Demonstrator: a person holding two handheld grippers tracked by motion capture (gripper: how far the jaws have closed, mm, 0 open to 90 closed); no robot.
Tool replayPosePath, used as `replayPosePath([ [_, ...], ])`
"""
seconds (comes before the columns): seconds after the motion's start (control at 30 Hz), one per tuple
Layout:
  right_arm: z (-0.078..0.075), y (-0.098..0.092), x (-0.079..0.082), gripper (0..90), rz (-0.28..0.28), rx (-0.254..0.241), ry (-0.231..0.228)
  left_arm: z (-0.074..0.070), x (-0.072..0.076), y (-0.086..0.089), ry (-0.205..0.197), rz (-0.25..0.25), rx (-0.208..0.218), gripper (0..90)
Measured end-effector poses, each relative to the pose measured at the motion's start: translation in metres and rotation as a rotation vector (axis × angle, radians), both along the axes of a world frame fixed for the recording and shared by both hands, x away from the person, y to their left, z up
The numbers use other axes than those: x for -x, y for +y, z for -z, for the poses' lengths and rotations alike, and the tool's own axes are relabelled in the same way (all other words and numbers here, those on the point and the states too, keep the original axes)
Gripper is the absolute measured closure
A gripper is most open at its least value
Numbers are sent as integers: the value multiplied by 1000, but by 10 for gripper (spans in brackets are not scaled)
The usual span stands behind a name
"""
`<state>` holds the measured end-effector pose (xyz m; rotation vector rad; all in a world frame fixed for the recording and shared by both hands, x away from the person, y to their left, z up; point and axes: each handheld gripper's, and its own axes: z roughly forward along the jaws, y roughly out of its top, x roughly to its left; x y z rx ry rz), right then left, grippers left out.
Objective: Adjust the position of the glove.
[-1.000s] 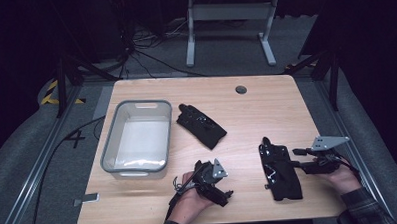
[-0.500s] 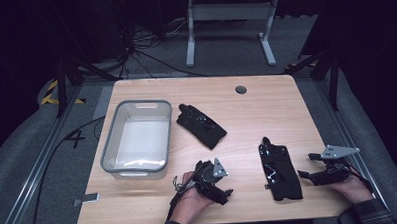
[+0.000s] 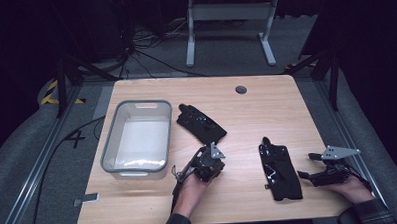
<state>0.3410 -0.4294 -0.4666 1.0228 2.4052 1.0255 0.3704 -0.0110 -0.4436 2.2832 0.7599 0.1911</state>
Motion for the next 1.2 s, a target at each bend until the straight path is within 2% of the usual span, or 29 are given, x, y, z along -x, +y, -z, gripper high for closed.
replayPosePath([
  [0.07,0,0,0,124,0,0,0,-3,-10,-3,3,-19,4,898],
  [0.17,0,0,0,124,-1,0,0,-8,-24,-7,-14,-46,1,898],
  [0.2,0,0,0,124,-1,0,0,-10,-29,-9,-7,-63,15,898],
  [0.27,0,0,0,123,-1,0,0,-12,-38,-13,-17,-78,1,898],
  [0.3,0,0,0,122,-1,0,0,-11,-42,-15,-14,-86,10,898],
  [0.4,0,0,0,121,-2,1,0,-11,-53,-20,-25,-101,-24,898],
  [0.43,0,0,0,120,-2,1,0,-10,-58,-22,-20,-111,-16,898],
  [0.5,0,0,0,121,-2,1,0,-11,-72,-23,-43,-131,-27,898],
  [0.63,0,0,0,120,-3,0,0,-15,-88,-20,-51,-159,-11,898],
  [0.77,0,0,0,111,-7,1,1,-13,-99,-19,-42,-166,-26,898],
  [0.93,0,0,0,111,-7,1,0,3,-108,-22,-7,-160,-54,898],
  [0.97,0,0,0,111,-7,1,1,6,-108,-22,-3,-158,-63,898],
  [1.2,0,1,0,108,-8,2,1,7,-105,-20,25,-145,-53,899],
])
